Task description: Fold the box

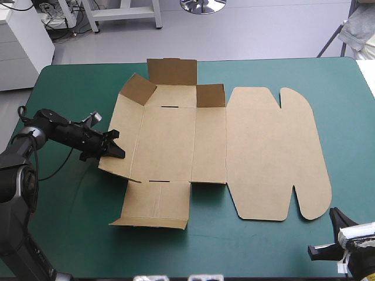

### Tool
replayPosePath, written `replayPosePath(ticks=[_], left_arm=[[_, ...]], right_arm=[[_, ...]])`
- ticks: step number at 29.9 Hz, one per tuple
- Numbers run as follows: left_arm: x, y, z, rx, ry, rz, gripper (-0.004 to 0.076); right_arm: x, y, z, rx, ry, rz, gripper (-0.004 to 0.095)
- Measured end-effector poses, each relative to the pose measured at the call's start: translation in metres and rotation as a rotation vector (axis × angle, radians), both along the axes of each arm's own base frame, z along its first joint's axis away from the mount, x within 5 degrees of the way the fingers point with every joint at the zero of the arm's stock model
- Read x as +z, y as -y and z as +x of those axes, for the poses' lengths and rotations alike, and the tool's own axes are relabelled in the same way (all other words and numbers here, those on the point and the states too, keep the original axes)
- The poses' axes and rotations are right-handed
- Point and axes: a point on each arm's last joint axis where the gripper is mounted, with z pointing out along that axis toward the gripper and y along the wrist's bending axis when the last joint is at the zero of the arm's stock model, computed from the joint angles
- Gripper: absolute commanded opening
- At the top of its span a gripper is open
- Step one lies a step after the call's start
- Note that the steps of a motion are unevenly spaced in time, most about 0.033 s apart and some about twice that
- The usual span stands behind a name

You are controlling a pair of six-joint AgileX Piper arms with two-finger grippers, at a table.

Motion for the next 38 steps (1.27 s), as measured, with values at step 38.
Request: replayPosePath(ticks=[38], left_arm=[[0.151, 0.247, -0.033, -1.217, 1.008, 1.422, -0.0011]], right_arm=[[0.0, -0.008, 0.001, 0.054, -0.038, 0.102, -0.0017]])
